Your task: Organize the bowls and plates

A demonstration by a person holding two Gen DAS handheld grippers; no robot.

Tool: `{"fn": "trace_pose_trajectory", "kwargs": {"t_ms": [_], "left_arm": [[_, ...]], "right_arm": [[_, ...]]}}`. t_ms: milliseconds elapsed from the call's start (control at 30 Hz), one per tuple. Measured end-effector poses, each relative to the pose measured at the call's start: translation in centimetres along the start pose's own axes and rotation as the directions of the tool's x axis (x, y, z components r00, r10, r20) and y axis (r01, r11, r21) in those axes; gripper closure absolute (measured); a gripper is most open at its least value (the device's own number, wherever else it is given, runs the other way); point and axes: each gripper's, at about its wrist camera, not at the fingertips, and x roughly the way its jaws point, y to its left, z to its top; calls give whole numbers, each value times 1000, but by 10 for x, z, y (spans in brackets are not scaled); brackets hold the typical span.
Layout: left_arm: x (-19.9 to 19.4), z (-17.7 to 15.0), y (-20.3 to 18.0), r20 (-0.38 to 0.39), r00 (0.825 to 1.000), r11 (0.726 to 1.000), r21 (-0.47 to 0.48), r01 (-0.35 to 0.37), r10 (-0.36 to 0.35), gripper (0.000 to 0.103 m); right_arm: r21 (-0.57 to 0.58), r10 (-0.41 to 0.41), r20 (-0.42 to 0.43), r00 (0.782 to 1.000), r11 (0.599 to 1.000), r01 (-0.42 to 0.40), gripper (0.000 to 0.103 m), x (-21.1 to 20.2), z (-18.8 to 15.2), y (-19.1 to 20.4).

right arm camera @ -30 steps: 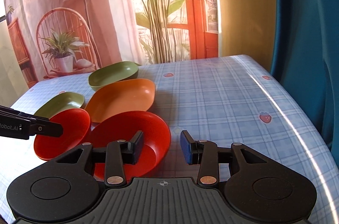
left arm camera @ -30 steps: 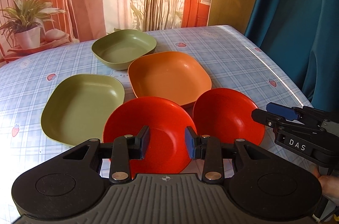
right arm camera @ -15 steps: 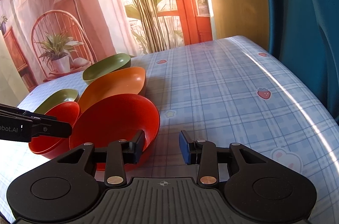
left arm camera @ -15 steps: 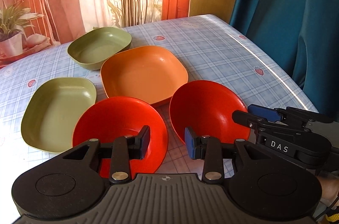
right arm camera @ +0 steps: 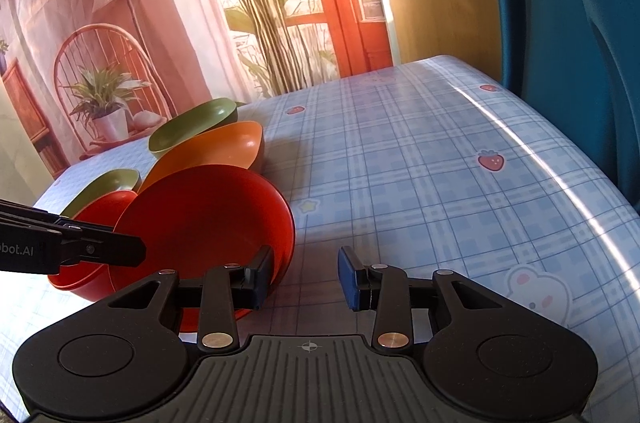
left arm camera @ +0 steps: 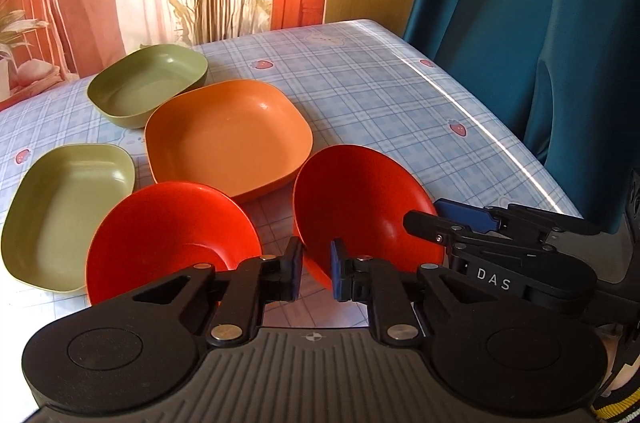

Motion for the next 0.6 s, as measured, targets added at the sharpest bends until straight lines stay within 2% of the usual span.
{"fn": "trace_pose_trajectory", "kwargs": {"t_ms": [267, 600], "left_arm": [[-2, 0, -6, 8, 1000, 1000, 15, 18, -18, 87], [-18, -1, -4, 52, 998, 1000, 4, 27, -27, 87]], "right_arm": [[-1, 27, 4, 1000, 1000, -27, 87, -3, 4, 4], [-40, 14, 43, 999, 999, -13, 87, -20, 21, 17]]}}
